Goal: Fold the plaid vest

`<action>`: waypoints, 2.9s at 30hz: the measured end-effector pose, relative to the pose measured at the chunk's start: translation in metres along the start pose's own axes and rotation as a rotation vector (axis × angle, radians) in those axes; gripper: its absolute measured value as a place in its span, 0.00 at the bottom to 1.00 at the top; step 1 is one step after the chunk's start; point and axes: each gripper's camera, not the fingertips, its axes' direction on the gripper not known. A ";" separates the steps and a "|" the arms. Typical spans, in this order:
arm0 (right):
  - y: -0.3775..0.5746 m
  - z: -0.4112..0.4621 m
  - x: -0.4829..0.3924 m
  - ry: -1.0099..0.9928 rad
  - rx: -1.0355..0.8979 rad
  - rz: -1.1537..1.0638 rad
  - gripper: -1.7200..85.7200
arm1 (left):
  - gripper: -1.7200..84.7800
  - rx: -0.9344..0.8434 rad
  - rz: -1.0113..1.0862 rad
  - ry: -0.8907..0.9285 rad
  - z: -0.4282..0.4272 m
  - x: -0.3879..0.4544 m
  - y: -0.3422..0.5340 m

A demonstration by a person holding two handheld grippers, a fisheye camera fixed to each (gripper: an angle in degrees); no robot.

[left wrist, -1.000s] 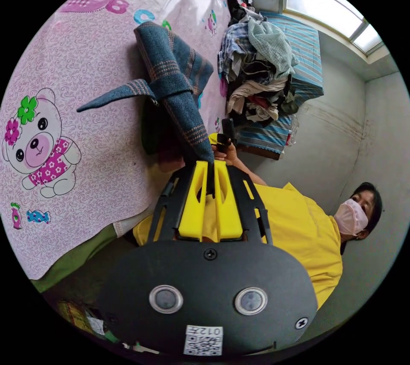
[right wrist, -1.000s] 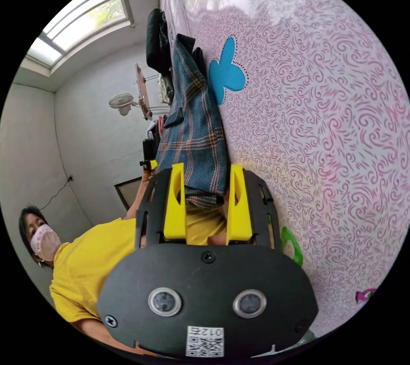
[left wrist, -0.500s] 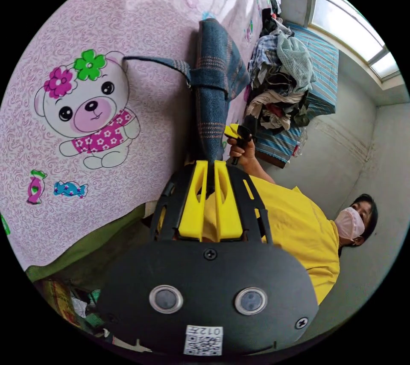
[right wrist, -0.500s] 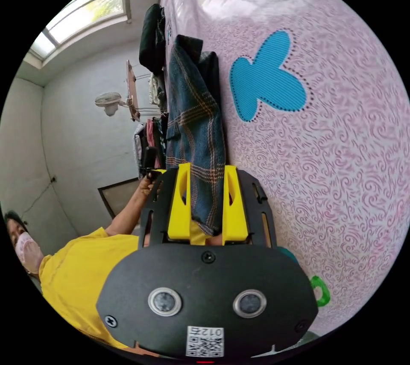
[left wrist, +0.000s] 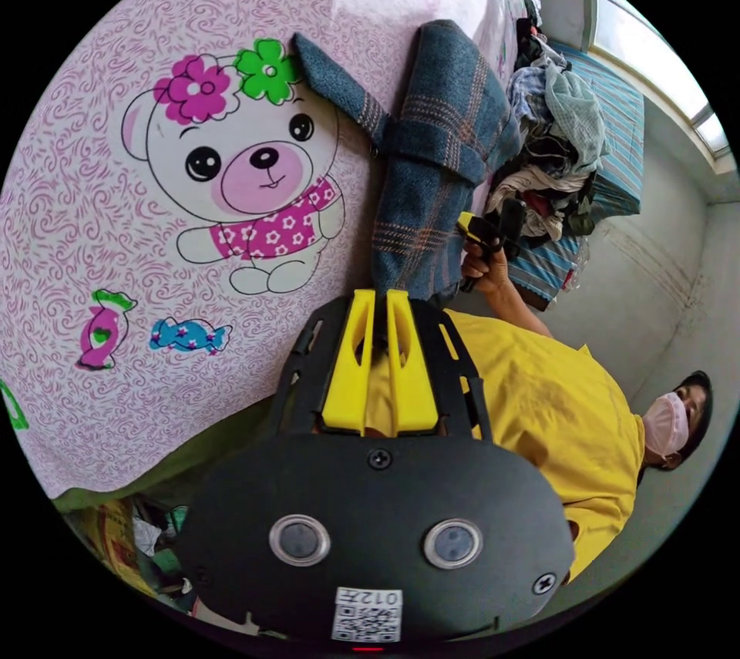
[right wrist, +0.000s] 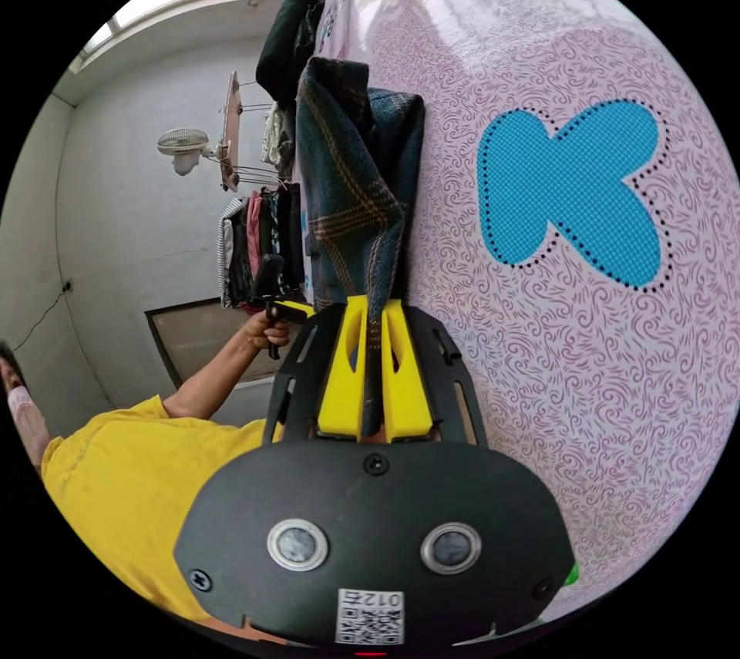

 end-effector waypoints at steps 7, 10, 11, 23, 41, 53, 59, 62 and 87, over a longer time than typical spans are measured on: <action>0.014 -0.003 -0.026 -0.062 0.033 -0.030 0.04 | 0.03 0.046 0.070 -0.137 -0.001 0.022 0.024; 0.021 -0.006 -0.043 -0.084 0.050 -0.057 0.03 | 0.03 0.078 0.111 -0.162 -0.008 0.040 0.038; 0.023 -0.007 -0.051 -0.089 0.053 -0.072 0.03 | 0.03 0.089 0.127 -0.176 -0.011 0.047 0.044; 0.044 -0.007 -0.118 -0.152 0.090 -0.242 0.03 | 0.03 0.209 0.214 -0.342 -0.038 0.075 0.107; 0.100 0.025 -0.147 -0.029 -0.069 -0.046 0.11 | 0.03 0.087 -0.004 -0.261 -0.039 -0.089 0.167; 0.070 -0.013 -0.206 0.007 -0.024 -0.186 0.21 | 0.02 0.086 -0.069 -0.243 -0.074 -0.203 0.201; 0.076 0.007 -0.240 0.010 -0.066 -0.220 0.14 | 0.02 0.086 -0.079 -0.230 -0.097 -0.259 0.227; 0.087 0.012 -0.250 -0.019 -0.082 -0.202 0.07 | 0.02 0.095 -0.082 -0.223 -0.108 -0.288 0.243; 0.199 0.068 -0.694 -0.338 0.133 -0.664 0.05 | 0.03 0.378 0.391 -0.466 -0.513 -0.411 0.585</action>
